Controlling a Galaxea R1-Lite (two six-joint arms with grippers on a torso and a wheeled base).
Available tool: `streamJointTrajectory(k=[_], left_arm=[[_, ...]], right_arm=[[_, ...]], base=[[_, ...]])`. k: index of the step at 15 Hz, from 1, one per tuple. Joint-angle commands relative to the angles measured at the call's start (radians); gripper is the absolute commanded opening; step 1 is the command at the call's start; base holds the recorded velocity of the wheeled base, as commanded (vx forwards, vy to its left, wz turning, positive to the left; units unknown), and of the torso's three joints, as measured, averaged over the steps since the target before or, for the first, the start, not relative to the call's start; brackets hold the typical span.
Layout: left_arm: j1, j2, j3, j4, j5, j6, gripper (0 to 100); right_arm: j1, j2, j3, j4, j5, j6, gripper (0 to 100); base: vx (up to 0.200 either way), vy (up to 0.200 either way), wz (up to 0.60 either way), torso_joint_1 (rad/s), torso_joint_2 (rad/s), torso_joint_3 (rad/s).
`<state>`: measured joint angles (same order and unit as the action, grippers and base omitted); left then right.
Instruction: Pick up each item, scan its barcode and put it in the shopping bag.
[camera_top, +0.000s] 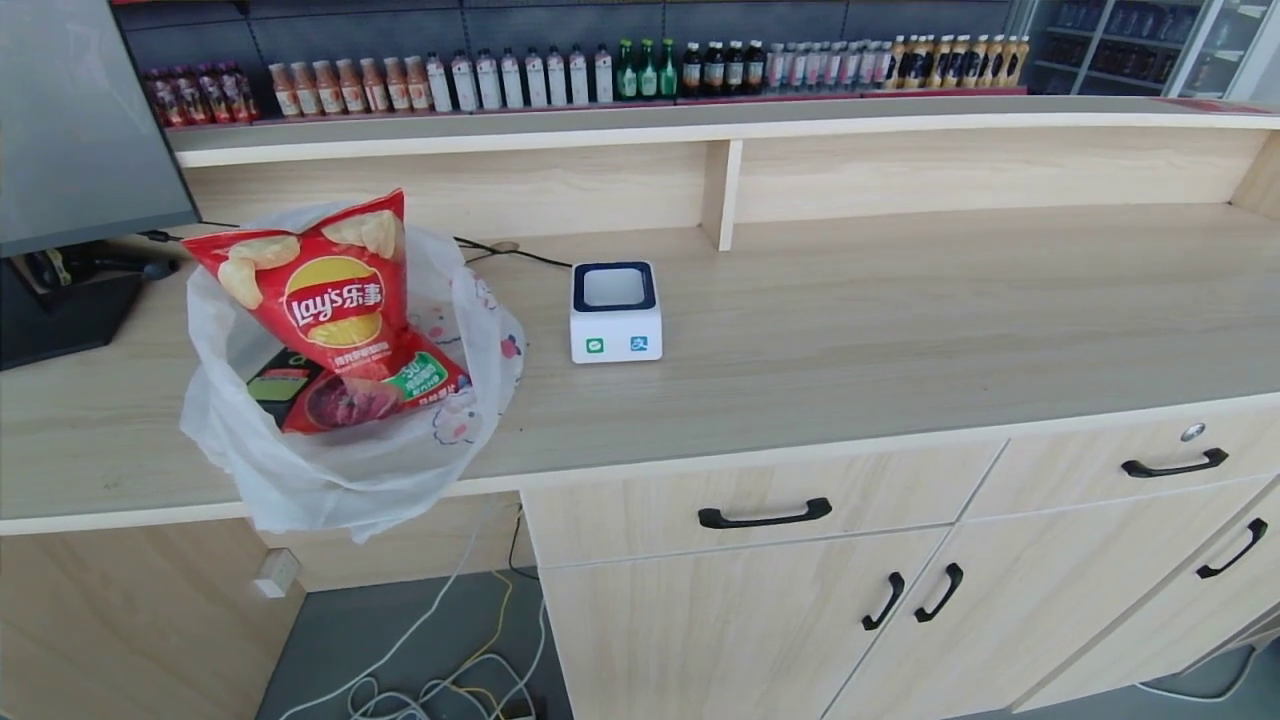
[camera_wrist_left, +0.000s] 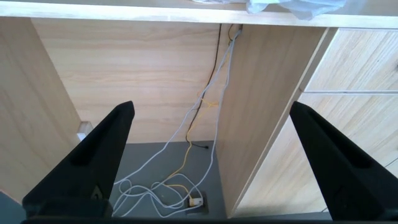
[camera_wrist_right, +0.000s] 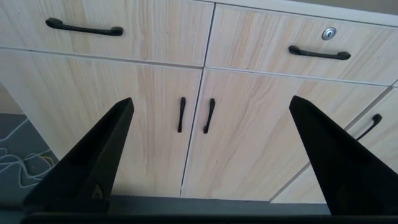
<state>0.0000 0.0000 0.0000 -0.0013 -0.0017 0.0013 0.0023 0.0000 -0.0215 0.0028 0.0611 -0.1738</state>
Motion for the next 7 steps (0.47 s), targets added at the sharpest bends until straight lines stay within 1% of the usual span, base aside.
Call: streamJointTrajectory(k=[1,7], left_arm=[[0.0,0.0,0.0,0.0,0.0,-0.001,100],[0.0,0.0,0.0,0.0,0.0,-0.001,100]], right_arm=[[0.001,0.0,0.0,0.0,0.002,-0.001,100],[0.001,0.0,0.0,0.0,0.0,0.0,100]], base=[[0.0,0.0,0.0,0.0,0.0,0.0],[0.0,0.0,0.0,0.008,0.0,0.0]])
